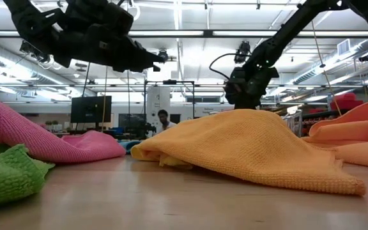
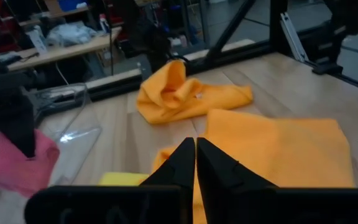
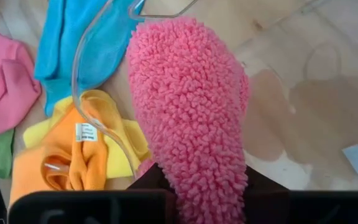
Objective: Fold microfiber towels
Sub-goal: Put the folded top pink microfiber cloth into the transparent bin
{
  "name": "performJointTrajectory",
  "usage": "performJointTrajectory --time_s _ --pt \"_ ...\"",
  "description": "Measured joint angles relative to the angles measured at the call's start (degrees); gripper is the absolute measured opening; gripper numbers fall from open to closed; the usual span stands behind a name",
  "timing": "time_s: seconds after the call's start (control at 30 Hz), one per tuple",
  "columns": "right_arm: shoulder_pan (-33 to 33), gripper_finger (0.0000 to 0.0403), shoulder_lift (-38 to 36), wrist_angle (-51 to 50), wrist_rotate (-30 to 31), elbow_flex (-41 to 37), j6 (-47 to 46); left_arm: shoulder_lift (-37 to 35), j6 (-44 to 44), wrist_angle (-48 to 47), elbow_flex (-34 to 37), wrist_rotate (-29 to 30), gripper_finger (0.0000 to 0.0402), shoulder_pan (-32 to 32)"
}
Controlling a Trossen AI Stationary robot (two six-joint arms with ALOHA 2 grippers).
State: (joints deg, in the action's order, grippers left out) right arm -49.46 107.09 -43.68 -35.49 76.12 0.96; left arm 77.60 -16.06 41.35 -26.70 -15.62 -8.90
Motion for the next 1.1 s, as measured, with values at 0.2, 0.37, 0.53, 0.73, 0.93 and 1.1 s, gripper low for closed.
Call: performJointTrajectory --time_s 0.2,0.37,0.53,0.73,0.93,1.1 --pt "-0.7 0.0053 0.0 1.2 0.2 -0.8 0.2 0.0 0.9 0.7 0.0 0.0 0.0023 0.4" --pt "-0.7 0.0053 0.0 2.7 0.5 -3.0 -0.5 0.0 4.4 -1.4 0.0 0.0 0.0013 1.4" --pt "-0.7 0.0053 0.0 4.3 0.6 -5.6 -2.7 0.0 4.5 -1.6 0.0 0.0 0.0018 2.0" --pt "-0.6 0.0055 0.1 9.4 1.5 -8.9 -6.7 0.0 3.8 -1.8 0.0 0.0 0.0029 2.0" --pt "-0.6 0.0074 0.1 12.9 1.6 -9.2 -7.2 0.0 1.4 -1.8 0.0 0.0 0.0018 2.0" --pt "-0.2 0.0105 0.1 13.0 2.1 -9.2 -7.0 0.0 0.8 -1.8 0.0 0.0 0.0011 2.0"
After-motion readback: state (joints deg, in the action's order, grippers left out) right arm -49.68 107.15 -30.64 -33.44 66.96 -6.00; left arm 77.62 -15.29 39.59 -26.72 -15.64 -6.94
